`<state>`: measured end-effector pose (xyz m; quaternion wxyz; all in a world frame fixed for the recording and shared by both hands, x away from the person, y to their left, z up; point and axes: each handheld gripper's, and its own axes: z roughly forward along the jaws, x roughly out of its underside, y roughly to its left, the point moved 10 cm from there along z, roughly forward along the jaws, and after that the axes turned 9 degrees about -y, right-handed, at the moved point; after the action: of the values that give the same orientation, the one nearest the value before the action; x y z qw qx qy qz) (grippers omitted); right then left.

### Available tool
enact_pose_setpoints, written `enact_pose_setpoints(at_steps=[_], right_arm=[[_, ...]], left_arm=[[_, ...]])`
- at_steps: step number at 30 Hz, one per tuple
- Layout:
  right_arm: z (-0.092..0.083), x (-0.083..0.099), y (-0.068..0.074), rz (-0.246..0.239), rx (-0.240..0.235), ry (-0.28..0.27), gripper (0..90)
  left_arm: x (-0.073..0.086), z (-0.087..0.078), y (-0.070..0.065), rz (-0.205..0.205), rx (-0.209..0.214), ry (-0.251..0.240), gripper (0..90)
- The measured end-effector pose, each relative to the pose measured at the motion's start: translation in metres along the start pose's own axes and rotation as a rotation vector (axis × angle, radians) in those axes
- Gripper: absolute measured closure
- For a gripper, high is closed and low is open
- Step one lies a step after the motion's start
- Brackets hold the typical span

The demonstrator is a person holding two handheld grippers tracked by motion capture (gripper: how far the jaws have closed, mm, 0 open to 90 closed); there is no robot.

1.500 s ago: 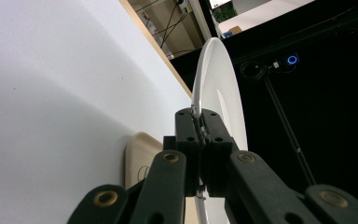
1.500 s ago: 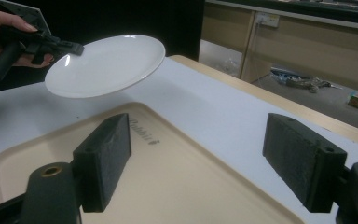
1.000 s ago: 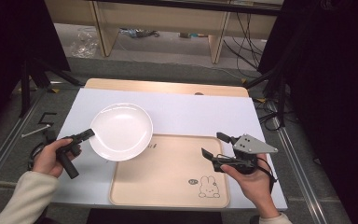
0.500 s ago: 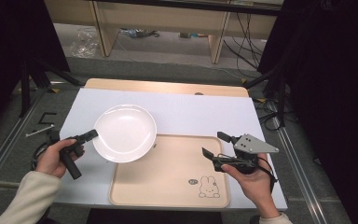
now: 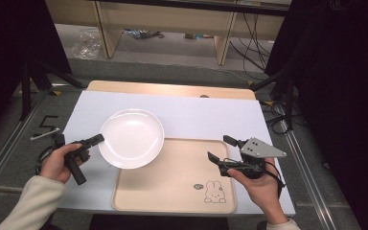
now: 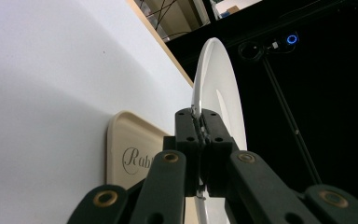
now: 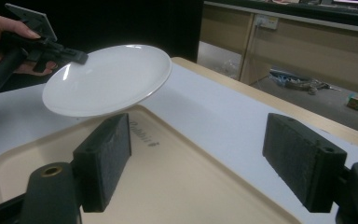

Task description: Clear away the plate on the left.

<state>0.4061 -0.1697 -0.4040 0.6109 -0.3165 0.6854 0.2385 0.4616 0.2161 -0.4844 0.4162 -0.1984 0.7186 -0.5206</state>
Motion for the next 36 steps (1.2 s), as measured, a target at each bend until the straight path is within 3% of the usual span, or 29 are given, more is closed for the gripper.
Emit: enact_pose_setpoints(at_steps=[10, 12, 15, 18, 36], right_arm=[[-0.001, 0.0, 0.0, 0.001, -0.004, 0.004, 24.6], [0.0, 0.001, 0.002, 0.022, -0.011, 0.007, 24.6], [0.001, -0.001, 0.003, 0.02, -0.017, -0.014, 24.6], [-0.001, -0.001, 0.0, 0.0, -0.002, -0.001, 24.6], [-0.001, -0.001, 0.0, -0.002, -0.003, 0.0, 24.7]], left_arm=[[0.004, 0.002, 0.0, 0.006, -0.012, 0.015, 86.7], [0.004, 0.003, 0.0, 0.003, -0.01, 0.014, 86.7], [0.006, 0.005, -0.001, 0.001, -0.006, 0.015, 86.7], [0.007, 0.006, -0.001, 0.0, -0.011, 0.017, 86.7], [0.017, 0.014, -0.004, 0.005, -0.016, 0.047, 86.7]])
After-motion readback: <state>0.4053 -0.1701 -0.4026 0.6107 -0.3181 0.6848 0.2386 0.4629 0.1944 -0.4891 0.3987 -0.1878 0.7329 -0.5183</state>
